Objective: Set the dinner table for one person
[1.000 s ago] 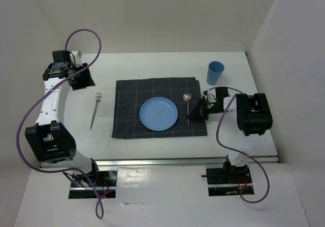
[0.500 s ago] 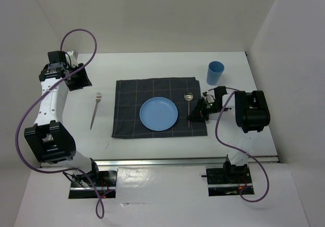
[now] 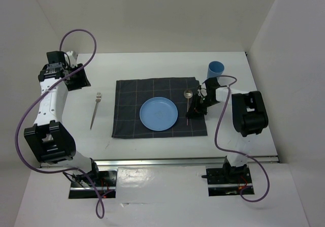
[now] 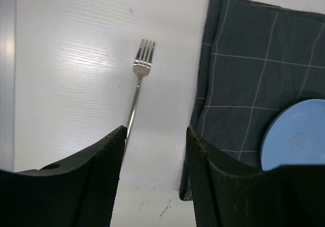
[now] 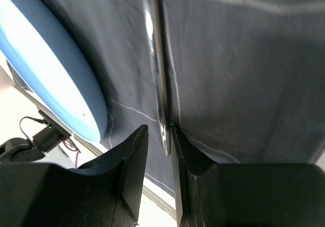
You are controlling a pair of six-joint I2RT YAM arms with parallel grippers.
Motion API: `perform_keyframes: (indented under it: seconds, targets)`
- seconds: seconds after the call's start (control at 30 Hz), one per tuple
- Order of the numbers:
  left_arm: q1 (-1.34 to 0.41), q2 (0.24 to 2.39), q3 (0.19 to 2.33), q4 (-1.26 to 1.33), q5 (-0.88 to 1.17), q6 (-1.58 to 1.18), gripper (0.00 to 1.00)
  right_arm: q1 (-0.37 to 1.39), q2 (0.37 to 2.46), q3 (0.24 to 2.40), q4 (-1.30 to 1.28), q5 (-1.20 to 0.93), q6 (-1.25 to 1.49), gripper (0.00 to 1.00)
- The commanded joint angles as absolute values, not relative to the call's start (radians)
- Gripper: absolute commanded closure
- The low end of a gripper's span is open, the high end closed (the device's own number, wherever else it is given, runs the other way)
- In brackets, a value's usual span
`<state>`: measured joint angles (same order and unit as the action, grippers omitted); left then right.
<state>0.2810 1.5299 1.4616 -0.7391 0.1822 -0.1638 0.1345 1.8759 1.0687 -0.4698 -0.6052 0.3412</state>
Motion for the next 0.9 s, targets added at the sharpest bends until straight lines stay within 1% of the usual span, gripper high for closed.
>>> perform_keyframes:
  seconds: [0.0,0.07,0.13,0.2,0.27,0.37,0.5,0.67,0.73,0.83,0.87]
  targets:
    - [0.279,1.543,1.466,-0.729,0.091,-0.100,0.42,0.130,1.858,1.092,-0.554,-0.516,0.324,0.67]
    - [0.252,1.568,1.479,-0.738,-0.028,-0.042,0.42,0.130,1.847,1.092,-0.570,-0.471,0.324,0.67]
    - [0.230,1.609,1.457,-0.747,-0.041,0.089,0.39,0.130,1.822,1.101,-0.586,-0.457,0.324,0.67]
    - [0.177,1.659,1.425,-0.747,-0.112,0.182,0.36,0.130,1.795,1.111,-0.615,-0.443,0.324,0.66]
    - [0.134,1.702,1.378,-0.747,-0.124,0.216,0.32,0.130,1.775,1.138,-0.615,-0.434,0.324,0.64]
    - [0.121,1.808,1.378,-0.784,-0.065,0.216,0.30,0.130,1.750,1.160,-0.615,-0.434,0.324,0.63]
    - [0.121,1.896,1.378,-0.716,-0.152,0.175,0.29,0.140,1.730,1.184,-0.637,-0.420,0.333,0.54]
    - [0.121,1.991,1.407,-0.716,-0.199,0.166,0.29,0.140,1.697,1.184,-0.646,-0.400,0.333,0.53]
    - [0.121,2.019,1.407,-0.730,-0.199,0.166,0.33,0.140,1.687,1.184,-0.646,-0.390,0.333,0.53]
    - [0.121,2.054,1.395,-0.746,-0.132,0.166,0.55,0.140,1.678,1.184,-0.646,-0.390,0.333,0.53]
    - [0.121,2.054,1.394,-0.746,-0.118,0.155,0.64,0.140,1.668,1.184,-0.646,-0.390,0.333,0.53]
